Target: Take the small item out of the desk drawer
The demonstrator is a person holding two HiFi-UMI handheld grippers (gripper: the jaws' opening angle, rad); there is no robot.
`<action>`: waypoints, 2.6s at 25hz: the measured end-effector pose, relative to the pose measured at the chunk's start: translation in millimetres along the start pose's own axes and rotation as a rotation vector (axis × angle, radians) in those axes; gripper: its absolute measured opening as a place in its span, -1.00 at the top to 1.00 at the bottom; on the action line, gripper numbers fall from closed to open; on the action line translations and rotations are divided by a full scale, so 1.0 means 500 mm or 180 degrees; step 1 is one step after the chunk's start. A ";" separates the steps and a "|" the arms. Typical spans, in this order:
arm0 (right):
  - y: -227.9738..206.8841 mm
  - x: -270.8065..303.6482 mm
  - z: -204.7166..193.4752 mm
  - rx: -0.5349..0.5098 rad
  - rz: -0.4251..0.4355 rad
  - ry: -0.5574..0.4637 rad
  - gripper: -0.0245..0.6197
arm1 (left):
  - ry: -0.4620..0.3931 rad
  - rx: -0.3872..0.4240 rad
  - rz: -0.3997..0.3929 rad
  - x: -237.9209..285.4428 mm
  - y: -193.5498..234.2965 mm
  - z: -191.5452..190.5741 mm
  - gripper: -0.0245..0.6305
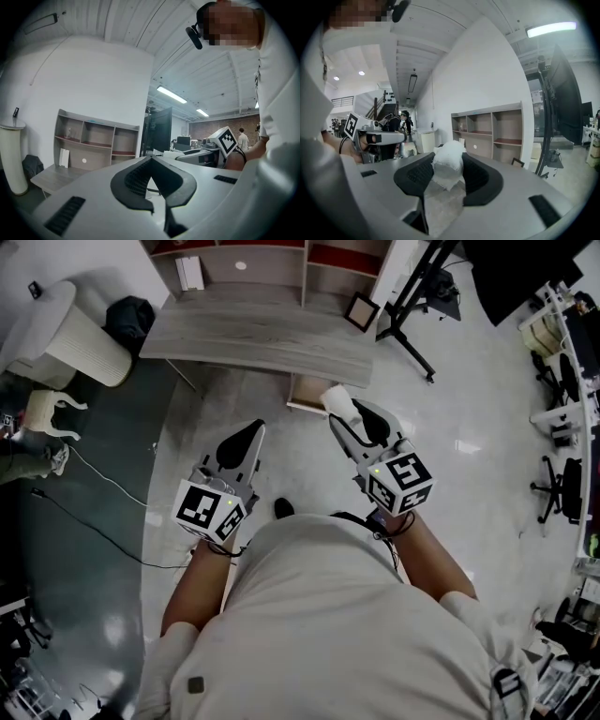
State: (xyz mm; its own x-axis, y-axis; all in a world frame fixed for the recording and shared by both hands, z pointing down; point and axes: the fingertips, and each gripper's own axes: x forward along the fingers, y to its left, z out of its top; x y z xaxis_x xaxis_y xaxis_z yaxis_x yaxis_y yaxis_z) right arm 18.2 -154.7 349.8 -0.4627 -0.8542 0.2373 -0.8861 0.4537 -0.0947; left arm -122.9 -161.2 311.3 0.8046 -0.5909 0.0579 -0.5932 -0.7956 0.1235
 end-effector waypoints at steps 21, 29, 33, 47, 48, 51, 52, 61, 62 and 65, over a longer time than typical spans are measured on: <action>-0.110 -0.289 -0.102 -0.0092 0.0570 0.0093 0.35 | 0.0226 0.0026 0.0410 0.055 -0.339 -0.077 0.89; -0.057 -0.352 -0.142 -0.0064 0.0606 0.0073 0.34 | 0.0251 0.0052 0.0371 -0.005 -0.400 -0.093 0.89; -0.015 -0.398 -0.144 -0.0086 0.0575 0.0019 0.34 | 0.0240 0.0065 0.0291 -0.042 -0.432 -0.094 0.89; 0.206 -0.519 -0.149 -0.0155 0.0295 -0.0146 0.34 | 0.0183 0.0095 0.0068 -0.291 -0.489 -0.102 0.89; 0.222 -0.526 -0.152 -0.0158 0.0281 -0.0164 0.34 | 0.0184 0.0099 0.0061 -0.308 -0.493 -0.100 0.89; 0.273 -0.543 -0.159 -0.0177 0.0250 -0.0207 0.34 | 0.0160 0.0143 0.0035 -0.357 -0.501 -0.098 0.89; 0.289 -0.546 -0.161 -0.0191 0.0244 -0.0223 0.34 | 0.0144 0.0151 0.0033 -0.373 -0.499 -0.098 0.89; 0.389 -0.565 -0.159 -0.0232 0.0248 -0.0305 0.34 | 0.0088 0.0132 0.0097 -0.472 -0.472 -0.092 0.89; 0.395 -0.565 -0.160 -0.0236 0.0249 -0.0305 0.35 | 0.0077 0.0133 0.0104 -0.479 -0.469 -0.091 0.89; 0.407 -0.564 -0.164 -0.0174 0.0257 -0.0289 0.35 | 0.0055 0.0124 0.0099 -0.491 -0.465 -0.090 0.89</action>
State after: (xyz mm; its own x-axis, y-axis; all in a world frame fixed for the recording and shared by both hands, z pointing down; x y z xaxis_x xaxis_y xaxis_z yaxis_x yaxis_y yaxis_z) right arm -29.4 199.3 342.9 -0.5351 -0.8328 0.1422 -0.8443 0.5329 -0.0564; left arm -181.3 174.6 313.1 0.7859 -0.6134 0.0783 -0.6183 -0.7816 0.0827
